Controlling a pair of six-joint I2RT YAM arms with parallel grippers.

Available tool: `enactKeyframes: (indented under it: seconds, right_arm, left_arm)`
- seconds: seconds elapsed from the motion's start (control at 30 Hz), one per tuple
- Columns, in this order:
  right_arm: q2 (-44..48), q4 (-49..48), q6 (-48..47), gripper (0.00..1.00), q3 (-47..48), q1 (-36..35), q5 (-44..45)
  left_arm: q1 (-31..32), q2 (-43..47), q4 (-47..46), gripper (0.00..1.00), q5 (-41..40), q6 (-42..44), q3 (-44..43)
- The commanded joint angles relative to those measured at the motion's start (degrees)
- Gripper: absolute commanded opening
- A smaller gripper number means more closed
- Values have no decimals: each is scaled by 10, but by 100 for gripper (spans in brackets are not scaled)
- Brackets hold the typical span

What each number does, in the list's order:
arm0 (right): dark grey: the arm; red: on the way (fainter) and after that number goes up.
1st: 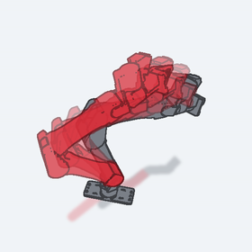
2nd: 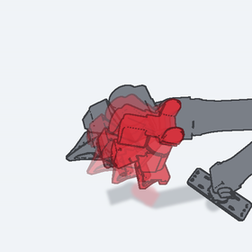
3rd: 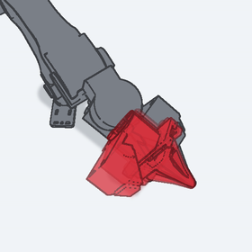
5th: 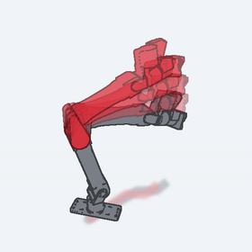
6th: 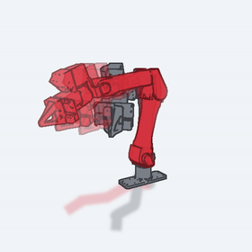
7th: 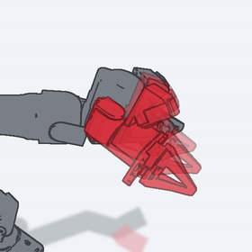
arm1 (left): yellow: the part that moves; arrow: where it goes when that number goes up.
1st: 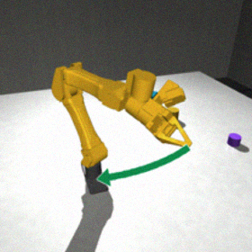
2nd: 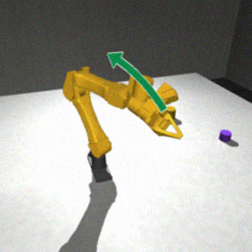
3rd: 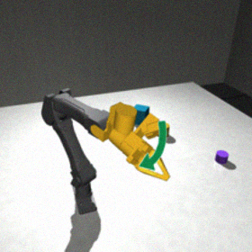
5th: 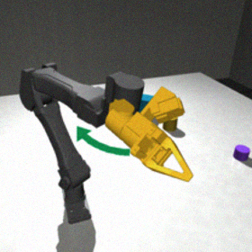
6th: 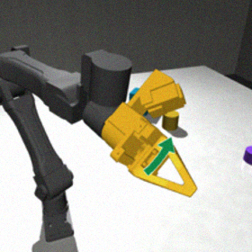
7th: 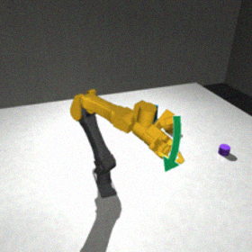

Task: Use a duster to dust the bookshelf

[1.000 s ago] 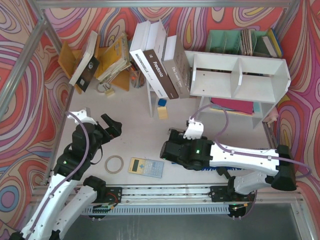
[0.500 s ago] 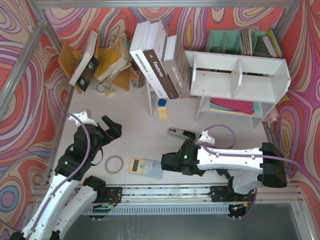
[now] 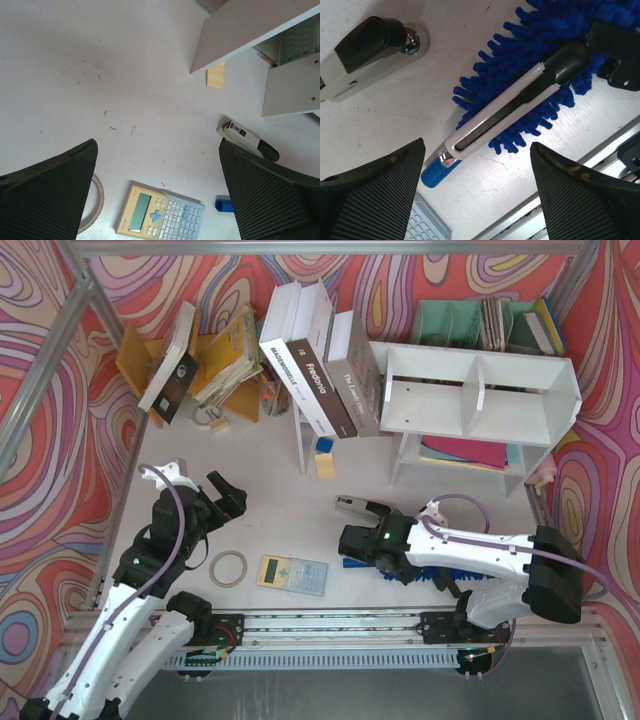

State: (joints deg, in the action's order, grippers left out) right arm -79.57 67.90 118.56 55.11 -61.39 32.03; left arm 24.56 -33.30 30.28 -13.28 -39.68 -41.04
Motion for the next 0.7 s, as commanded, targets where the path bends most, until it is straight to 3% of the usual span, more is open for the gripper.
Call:
enactKeyframes:
  seconds: [0.0,0.4,0.67]
  right_arm:
    - [-5,-19,124,78,-3,9,-9]
    - [-23,-31,162,73,-37,16,-38]
    - [-18,-78,134,69,-63,35,-34]
  left_arm:
    - [2,-6,-9,99,7,-1,10]
    - [1,-15,-14,98,14,-2,14]
    - [2,-14,-22,98,25,-2,18]
